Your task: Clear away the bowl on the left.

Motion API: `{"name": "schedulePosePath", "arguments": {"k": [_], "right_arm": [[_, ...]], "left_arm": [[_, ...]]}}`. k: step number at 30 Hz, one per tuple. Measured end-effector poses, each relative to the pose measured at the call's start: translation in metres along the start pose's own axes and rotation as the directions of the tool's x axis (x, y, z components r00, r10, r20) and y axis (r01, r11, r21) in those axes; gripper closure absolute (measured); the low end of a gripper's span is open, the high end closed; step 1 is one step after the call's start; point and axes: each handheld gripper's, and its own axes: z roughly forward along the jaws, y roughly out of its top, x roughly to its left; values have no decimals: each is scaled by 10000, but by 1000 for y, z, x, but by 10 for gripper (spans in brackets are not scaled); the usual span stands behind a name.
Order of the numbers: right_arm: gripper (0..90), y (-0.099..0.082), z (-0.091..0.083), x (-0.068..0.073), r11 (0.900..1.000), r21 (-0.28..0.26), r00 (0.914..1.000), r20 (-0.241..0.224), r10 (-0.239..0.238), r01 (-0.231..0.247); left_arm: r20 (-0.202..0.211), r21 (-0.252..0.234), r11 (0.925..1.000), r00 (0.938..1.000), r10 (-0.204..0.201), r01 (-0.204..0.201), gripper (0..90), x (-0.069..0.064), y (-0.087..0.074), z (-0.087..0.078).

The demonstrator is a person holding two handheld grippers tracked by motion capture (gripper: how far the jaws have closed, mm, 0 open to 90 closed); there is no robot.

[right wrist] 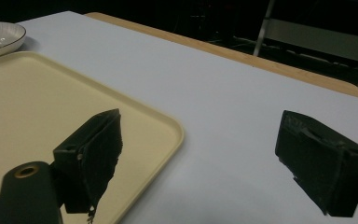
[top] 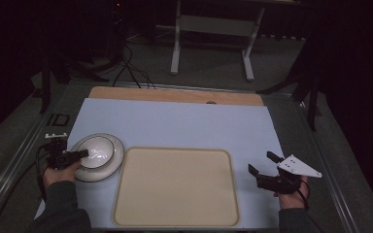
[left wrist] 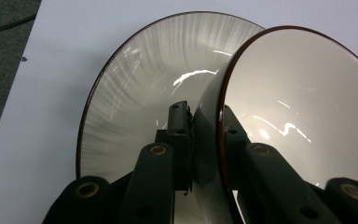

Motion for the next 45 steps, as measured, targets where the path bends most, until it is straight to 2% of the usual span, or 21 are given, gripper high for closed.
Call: {"name": "schedulePosePath", "arguments": {"k": [7,14,18,24,28,35,38,42,45], "right_arm": [[143,0,-3,-4,9999,-80,9999,90,138,-137],[144,0,-4,-6,9997,-139,9996,144,225,-223],[144,0,-5,-7,9996,-181,9996,157,228,-226],[143,-1,-7,-9,9993,-223,9993,200,306,-302],[143,-1,-7,-10,9991,-240,9991,225,346,-340],[143,-1,-8,-11,9990,-265,9989,280,370,-362],[144,-1,-9,-11,9988,-305,9988,278,394,-386],[143,-1,-10,-11,9986,-351,9987,288,418,-408],[143,-1,-10,-11,9986,-348,9988,274,397,-387]], "left_arm": [[61,33,10000,10000,-35,35,814,2,0,-1],[506,0,10000,9987,-76,76,819,3,-1,-2],[600,-39,9999,9981,-131,134,821,4,-1,-3],[710,-58,10000,9975,49,-45,820,2,-1,-2],[770,-135,9999,9970,31,-21,820,1,-1,-3],[1030,-580,9982,9946,-98,158,819,2,-1,-10],[1298,-933,9956,9915,131,-10,817,1,-2,-17],[1544,-1300,9914,9880,50,153,816,1,-2,-23],[1634,-1481,9890,9864,199,46,816,-3,-2,-25]]}}
